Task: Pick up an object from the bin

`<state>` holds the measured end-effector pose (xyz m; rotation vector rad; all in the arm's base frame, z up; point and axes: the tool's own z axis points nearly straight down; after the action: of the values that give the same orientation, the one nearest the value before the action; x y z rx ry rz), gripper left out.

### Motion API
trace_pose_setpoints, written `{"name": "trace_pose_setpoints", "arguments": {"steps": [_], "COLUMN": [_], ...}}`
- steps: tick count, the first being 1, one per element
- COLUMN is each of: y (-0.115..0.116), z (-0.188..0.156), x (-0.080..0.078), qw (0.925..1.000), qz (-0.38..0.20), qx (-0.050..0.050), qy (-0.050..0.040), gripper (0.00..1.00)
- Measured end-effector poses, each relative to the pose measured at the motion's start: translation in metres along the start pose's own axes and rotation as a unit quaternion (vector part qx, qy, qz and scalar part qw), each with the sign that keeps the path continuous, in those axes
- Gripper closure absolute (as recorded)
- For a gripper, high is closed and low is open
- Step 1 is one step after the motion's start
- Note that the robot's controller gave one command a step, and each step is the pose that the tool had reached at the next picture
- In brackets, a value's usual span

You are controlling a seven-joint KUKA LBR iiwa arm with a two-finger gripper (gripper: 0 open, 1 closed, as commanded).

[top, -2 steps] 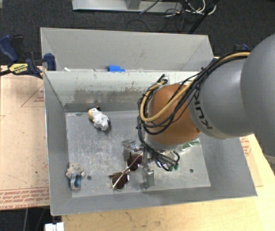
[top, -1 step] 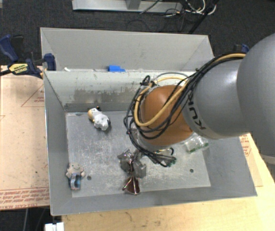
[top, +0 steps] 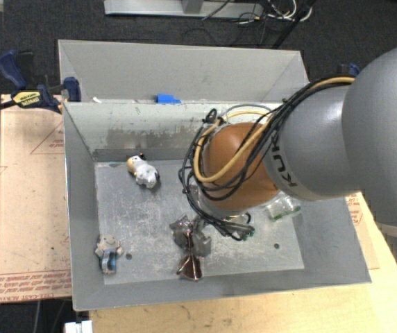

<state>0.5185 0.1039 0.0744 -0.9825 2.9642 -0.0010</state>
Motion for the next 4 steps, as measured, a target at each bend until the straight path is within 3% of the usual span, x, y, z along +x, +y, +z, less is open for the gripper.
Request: {"name": "trace_pose_setpoints", "arguments": {"steps": [1, 2, 4], "y": [0.000, 0.002, 0.001], "z": [-0.003, -0.023, -0.069], "x": [0.001, 0.003, 0.001], "qw": [1.0000, 0.9999, 1.0000], "qz": [0.000, 0.000, 0.001], "qx": [-0.001, -0.004, -0.003], "qy": [0.0014, 0.0090, 0.0065], "gripper": [1.00, 1.00, 1.00]}}
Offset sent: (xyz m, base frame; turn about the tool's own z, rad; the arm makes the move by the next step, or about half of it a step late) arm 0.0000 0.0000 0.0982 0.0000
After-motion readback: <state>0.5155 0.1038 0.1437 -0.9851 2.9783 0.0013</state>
